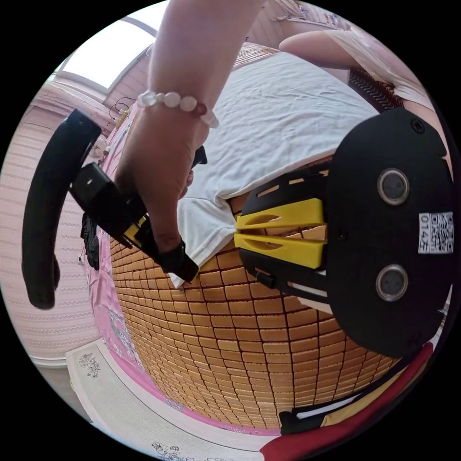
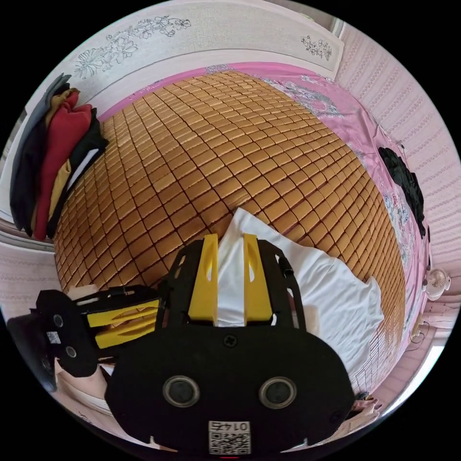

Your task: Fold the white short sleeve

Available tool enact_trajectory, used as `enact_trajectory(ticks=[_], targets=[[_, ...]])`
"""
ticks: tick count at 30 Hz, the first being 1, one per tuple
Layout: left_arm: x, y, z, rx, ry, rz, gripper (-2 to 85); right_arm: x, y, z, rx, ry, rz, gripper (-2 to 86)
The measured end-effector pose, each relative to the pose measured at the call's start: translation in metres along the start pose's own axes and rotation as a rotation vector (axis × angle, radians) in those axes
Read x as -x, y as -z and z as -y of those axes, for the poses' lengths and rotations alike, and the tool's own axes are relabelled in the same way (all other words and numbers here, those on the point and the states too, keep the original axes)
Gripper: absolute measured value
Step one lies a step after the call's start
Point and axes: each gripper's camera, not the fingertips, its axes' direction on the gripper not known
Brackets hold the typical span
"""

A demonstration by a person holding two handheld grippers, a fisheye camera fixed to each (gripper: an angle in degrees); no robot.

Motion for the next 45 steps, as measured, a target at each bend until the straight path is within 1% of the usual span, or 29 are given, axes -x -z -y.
enact_trajectory(ticks=[1,5,7,8,9,10,11,13,15,18,21,24,28,30,32,33,34,36,38,39,42,45], targets=[[0.002,0.000,-0.002,0.001,-0.001,-0.003,-0.6,-0.004,-0.004,0.002,0.026,-0.010,0.006,5.9],[0.006,-0.002,-0.005,0.007,-0.004,0.007,-0.7,-0.021,0.003,-0.003,-0.001,-0.035,0.038,1.1],[0.006,0.001,-0.005,-0.007,-0.017,-0.014,-0.6,-0.043,0.029,-0.027,-0.139,-0.102,0.155,0.3],[0.005,0.008,-0.007,-0.063,-0.037,-0.036,-0.5,-0.048,0.038,-0.037,-0.185,-0.114,0.172,0.3],[0.004,0.013,-0.008,-0.100,-0.049,-0.044,-0.4,-0.058,0.055,-0.060,-0.272,-0.143,0.170,0.3],[0.000,0.024,-0.011,-0.176,-0.079,-0.056,-0.1,-0.069,0.072,-0.087,-0.352,-0.188,0.144,0.5],[-0.005,0.035,-0.013,-0.248,-0.106,-0.071,0.4,-0.075,0.080,-0.101,-0.382,-0.216,0.134,0.6],[-0.010,0.045,-0.014,-0.310,-0.140,-0.125,2.7,-0.104,0.099,-0.160,-0.443,-0.361,0.088,1.4],[-0.014,0.045,-0.011,-0.315,-0.165,-0.179,4.9,-0.121,0.098,-0.194,-0.428,-0.426,0.081,2.4],[-0.020,0.032,-0.007,-0.266,-0.184,-0.205,6.2,-0.138,0.076,-0.219,-0.263,-0.451,0.133,5.8],[-0.026,0.015,-0.001,-0.190,-0.195,-0.229,6.4,-0.142,0.077,-0.221,-0.256,-0.427,0.097,6.8],[-0.033,0.006,0.006,-0.163,-0.206,-0.232,6.4,-0.146,0.079,-0.199,-0.273,-0.373,0.071,7.0],[-0.046,-0.010,0.017,-0.108,-0.224,-0.207,6.4,-0.159,0.060,-0.146,-0.217,-0.324,0.020,7.7],[-0.052,-0.017,0.022,-0.078,-0.237,-0.187,6.4,-0.167,0.049,-0.125,-0.197,-0.315,0.004,8.2],[-0.059,-0.025,0.029,-0.033,-0.249,-0.129,6.1,-0.178,0.036,-0.107,-0.166,-0.345,-0.010,8.2],[-0.061,-0.028,0.031,-0.020,-0.252,-0.112,5.9,-0.187,0.026,-0.096,-0.122,-0.361,0.008,8.0],[-0.063,-0.029,0.033,-0.025,-0.259,-0.107,5.3,-0.195,0.017,-0.088,-0.062,-0.361,0.047,7.5],[-0.064,-0.031,0.038,-0.027,-0.253,-0.122,3.8,-0.201,0.013,-0.080,-0.025,-0.344,0.093,5.3],[-0.062,-0.032,0.045,-0.033,-0.231,-0.154,0.2,-0.199,0.025,-0.077,-0.090,-0.281,0.092,3.6],[-0.062,-0.032,0.047,-0.036,-0.223,-0.147,0.0,-0.197,0.033,-0.072,-0.110,-0.250,0.070,2.5],[-0.058,-0.026,0.056,-0.064,-0.198,-0.116,-0.8,-0.192,0.039,-0.056,-0.088,-0.176,0.035,1.3],[-0.051,-0.025,0.065,-0.071,-0.162,-0.130,-0.8,-0.188,0.036,-0.044,-0.078,-0.165,0.030,1.6]])
